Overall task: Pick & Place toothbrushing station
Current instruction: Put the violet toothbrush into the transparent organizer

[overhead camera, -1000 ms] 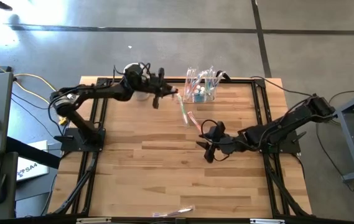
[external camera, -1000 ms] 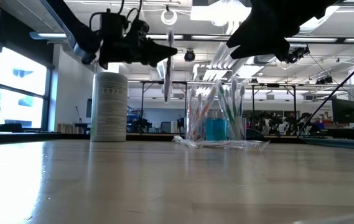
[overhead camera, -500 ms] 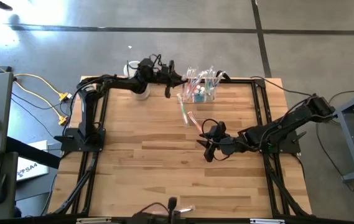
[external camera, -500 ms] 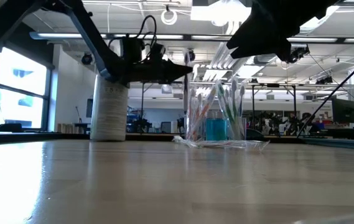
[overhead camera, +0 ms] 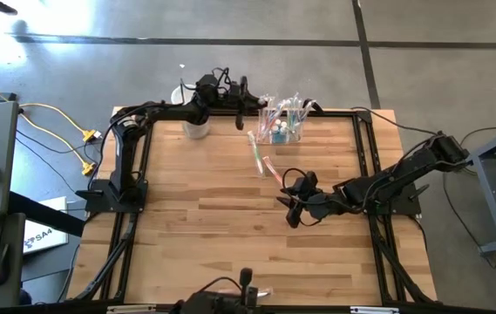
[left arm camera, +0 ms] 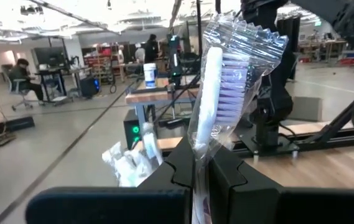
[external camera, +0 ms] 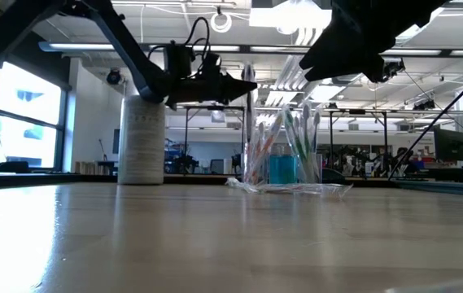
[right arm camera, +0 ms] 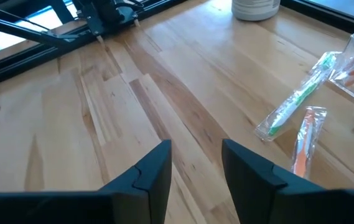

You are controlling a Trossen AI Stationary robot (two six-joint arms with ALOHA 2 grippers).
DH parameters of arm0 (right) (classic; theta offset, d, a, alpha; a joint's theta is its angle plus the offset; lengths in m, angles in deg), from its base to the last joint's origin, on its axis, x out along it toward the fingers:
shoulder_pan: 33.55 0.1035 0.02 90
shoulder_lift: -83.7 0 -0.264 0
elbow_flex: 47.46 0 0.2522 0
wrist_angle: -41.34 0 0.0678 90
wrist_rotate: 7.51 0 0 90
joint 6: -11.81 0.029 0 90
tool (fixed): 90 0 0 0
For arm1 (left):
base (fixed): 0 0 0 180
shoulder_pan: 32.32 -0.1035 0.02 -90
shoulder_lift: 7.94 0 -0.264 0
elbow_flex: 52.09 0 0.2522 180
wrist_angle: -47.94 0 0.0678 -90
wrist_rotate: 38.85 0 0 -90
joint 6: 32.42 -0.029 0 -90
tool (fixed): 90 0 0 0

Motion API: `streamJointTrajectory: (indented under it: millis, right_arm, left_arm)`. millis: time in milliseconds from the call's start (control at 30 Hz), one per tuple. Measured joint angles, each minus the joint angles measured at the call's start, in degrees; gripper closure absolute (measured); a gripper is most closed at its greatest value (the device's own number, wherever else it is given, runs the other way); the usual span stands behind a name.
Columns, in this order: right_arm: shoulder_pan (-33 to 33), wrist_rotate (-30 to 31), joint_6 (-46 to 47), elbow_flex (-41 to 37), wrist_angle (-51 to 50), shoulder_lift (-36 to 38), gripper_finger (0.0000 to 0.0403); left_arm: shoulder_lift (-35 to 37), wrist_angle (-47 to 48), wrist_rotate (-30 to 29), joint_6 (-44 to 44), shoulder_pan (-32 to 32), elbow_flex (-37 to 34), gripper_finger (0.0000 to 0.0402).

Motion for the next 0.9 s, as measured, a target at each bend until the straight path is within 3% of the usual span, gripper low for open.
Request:
streamJointTrajectory:
  millis: [233, 533, 667, 900]
  right_arm:
    - [0.0, 0.0, -0.2, 0.0, -0.3, 0.0, 0.0272]
    - [0.0, 0.0, -2.2, 0.0, -0.7, 0.0, 0.0274]
    - [0.0, 0.0, -2.8, 0.0, -0.7, 0.0, 0.0275]
    - [0.0, 0.0, -2.8, 0.0, -0.7, 0.0, 0.0275]
  left_arm:
    - [-3.6, 0.0, -4.0, 1.3, 0.1, 0.0, 0.0394]
    - [-5.0, 0.6, -4.5, 3.7, 0.3, -0.8, 0.0394]
    - [-5.0, 4.4, -11.0, 6.9, 0.4, -0.9, 0.0394]
    - [-5.0, 4.3, -11.3, 6.9, 0.4, -0.9, 0.0394]
